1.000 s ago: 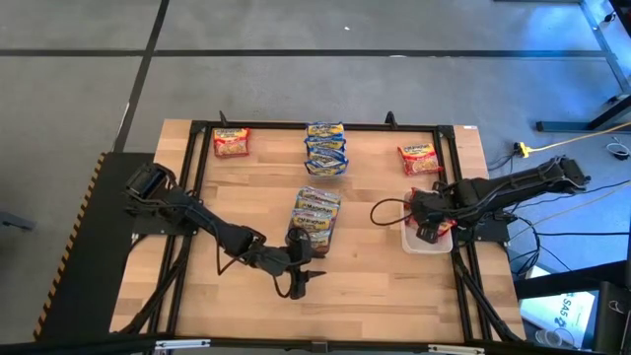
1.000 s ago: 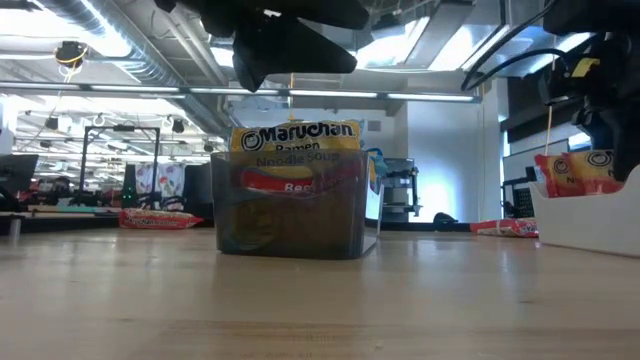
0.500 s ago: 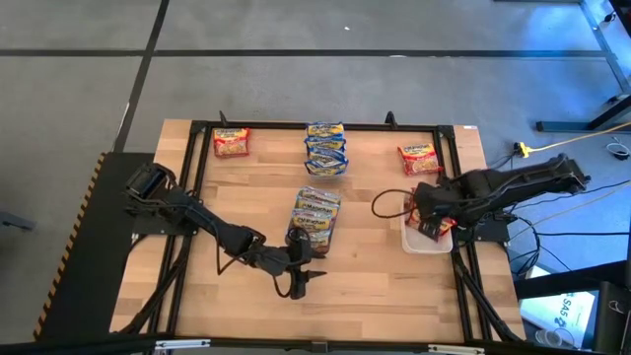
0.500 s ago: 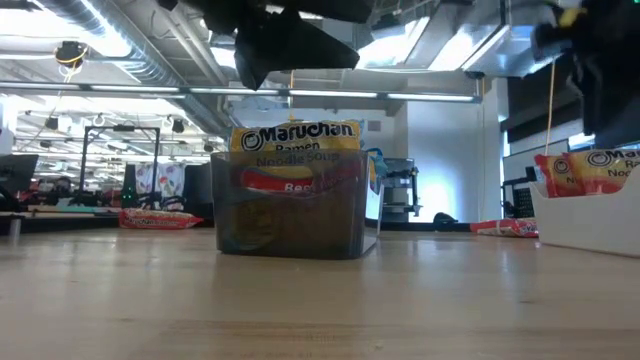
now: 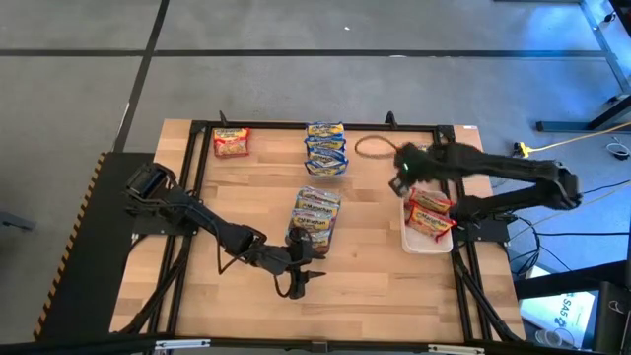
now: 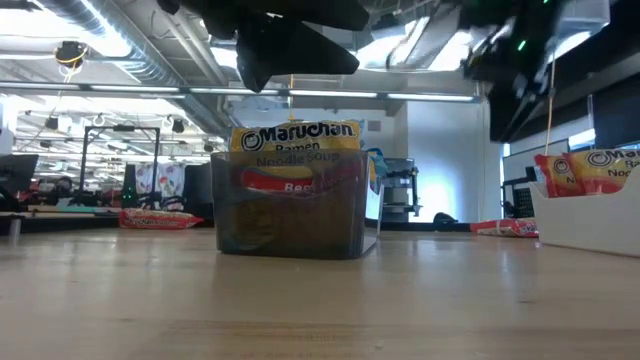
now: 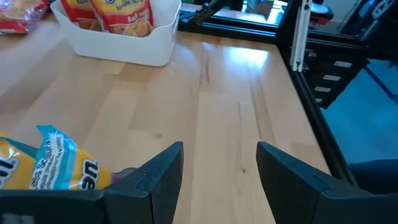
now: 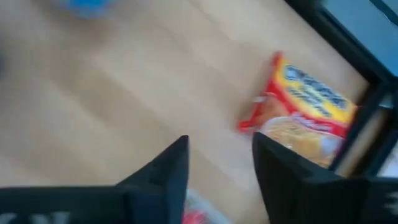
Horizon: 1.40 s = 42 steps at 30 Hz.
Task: Sort Maruchan noodles
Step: Put the red noodle pack into the white bin
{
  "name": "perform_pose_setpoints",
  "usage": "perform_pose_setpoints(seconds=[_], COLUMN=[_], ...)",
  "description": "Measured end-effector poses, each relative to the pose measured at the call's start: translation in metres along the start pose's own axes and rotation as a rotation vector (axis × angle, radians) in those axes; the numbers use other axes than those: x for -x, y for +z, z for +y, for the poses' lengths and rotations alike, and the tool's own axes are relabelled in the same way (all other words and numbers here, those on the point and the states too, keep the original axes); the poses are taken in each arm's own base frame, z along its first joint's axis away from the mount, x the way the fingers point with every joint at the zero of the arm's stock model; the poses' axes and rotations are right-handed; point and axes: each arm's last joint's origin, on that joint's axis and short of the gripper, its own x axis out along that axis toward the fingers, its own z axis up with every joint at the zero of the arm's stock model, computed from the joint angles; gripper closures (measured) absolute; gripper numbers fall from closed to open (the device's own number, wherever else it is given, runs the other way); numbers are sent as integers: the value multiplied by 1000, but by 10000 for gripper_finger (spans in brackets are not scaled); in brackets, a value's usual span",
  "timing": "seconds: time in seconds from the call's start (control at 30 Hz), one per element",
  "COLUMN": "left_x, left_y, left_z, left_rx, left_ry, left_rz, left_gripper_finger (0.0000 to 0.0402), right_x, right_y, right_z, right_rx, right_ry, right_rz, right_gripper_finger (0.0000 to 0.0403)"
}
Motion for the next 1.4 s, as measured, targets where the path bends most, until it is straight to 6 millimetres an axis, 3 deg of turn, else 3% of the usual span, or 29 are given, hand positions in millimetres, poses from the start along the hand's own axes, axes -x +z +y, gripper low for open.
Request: perform_pose_setpoints(seconds=[0.17,0.33,0.5,0.67,0.97,1.2,1.4], left_x=[-1,-1,-1,-1,-1,-2,-1], left_y=[1,0,0,0,0,1,1], left_z=[2,2,2,2,2,4,3], left_rx=[-23,-29,-51,-51,-52,-51,-49], left_ry=[-1,-2,-1,-1,-1,5,3], left_rz=[4,5,6,6,6,5,6], left_gripper_finger=[205,205,205,205,205,205,205], right_x=[-46,-89,-125,-151,-167,-162,-158], right_y=[30,46,49,42,47,60,59], right_z=[-41,-83,-109,-122,-114,-86,-51], right_rx=[-54,-144,-233,-257,-227,-190,-91], right_ry=[-92,-135,-155,-211,-173,7,76], right_rz=[115,205,281,388,367,321,320], right_gripper_finger=[322,389,393,399,398,398,397])
